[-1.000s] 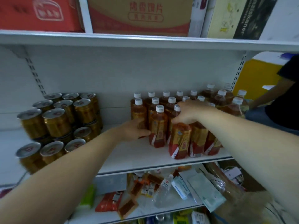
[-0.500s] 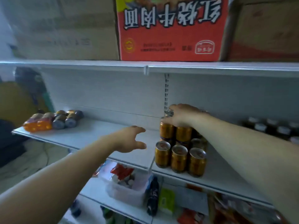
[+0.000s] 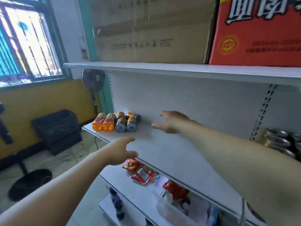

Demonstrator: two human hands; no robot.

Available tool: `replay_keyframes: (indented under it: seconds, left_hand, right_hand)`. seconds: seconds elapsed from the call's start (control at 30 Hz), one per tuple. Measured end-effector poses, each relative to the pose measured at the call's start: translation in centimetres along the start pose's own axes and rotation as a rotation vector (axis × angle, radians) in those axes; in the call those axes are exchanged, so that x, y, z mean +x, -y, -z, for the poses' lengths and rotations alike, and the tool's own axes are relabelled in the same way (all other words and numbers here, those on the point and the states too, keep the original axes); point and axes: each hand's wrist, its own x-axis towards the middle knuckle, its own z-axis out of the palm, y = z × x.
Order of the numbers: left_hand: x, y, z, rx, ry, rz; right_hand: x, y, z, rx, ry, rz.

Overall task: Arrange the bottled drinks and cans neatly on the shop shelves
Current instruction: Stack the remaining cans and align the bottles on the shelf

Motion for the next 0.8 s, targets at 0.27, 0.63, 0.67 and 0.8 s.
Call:
replay_keyframes:
  seconds: [0.27,0.63,0.67,0.8]
  left_hand:
    - [9.8,6.6,-0.2,-0.039,0.004,0.122]
    - [22.3,14.9,0.3,0.118,-0.004,0.070]
    - [23.6,15.5,0.4,0.128,-0.016,0.067]
    - [28.1,17.6,0.0,0.221,-0.015,-0.043]
  right_hand:
    - [14.0,3.4,-6.2,0.104,0.102,0.033]
    - [29.1,7.8,-14.5,0.239,0.176,-0.159]
    - [30.1,8.2,-15.3,0.282,0.167,-0.213]
    - [31.5,9.5,-18.3,0.346,0.169,-0.401]
